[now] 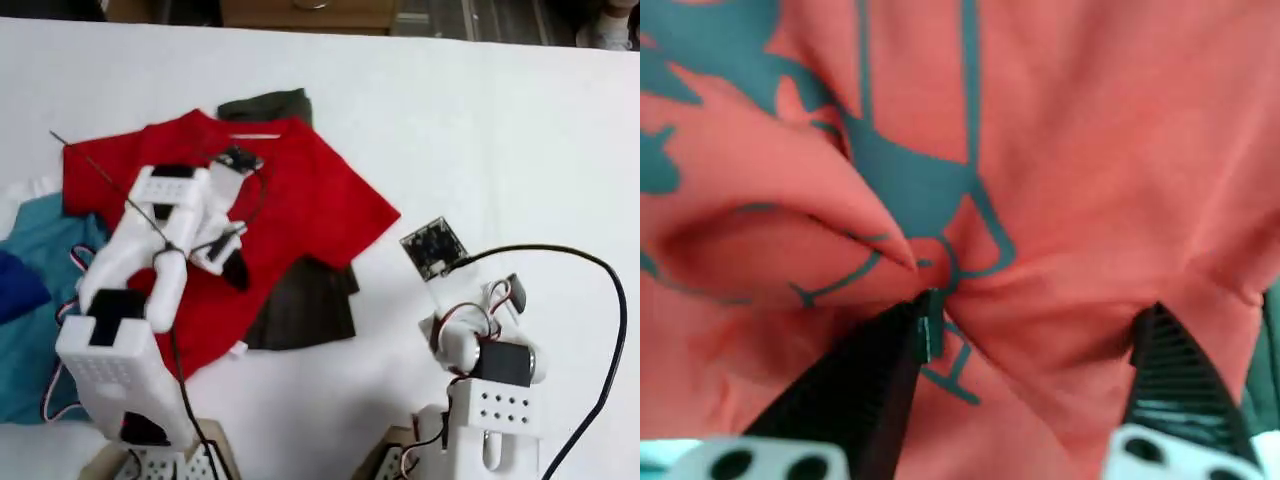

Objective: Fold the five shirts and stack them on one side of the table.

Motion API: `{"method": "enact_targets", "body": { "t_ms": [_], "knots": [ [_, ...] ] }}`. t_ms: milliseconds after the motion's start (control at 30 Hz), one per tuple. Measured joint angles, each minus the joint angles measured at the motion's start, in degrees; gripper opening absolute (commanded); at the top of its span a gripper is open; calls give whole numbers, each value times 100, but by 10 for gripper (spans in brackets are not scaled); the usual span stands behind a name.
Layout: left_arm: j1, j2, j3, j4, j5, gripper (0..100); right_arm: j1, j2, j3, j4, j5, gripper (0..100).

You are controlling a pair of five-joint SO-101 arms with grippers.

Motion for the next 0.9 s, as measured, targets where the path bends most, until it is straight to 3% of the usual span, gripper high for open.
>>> {"method": "enact_targets", "body": {
  "t_ms": [100, 333, 500, 667, 900],
  "knots": [
    [-158, 448, -589, 422, 0, 5, 0, 0, 0, 0, 0, 405],
    [-1178, 413, -2163, 1732, 9, 21, 0, 0, 0, 0, 0, 405],
    [-2048, -422, -3657, 2848, -448, 21, 0, 0, 0, 0, 0, 405],
    [-3121, -1459, -4009, 3015, -1099, 21, 0, 0, 0, -53, 0, 405],
    [-4624, -1626, -3824, 2892, -1960, 21, -9, 0, 0, -220, 0, 405]
  ]
}}
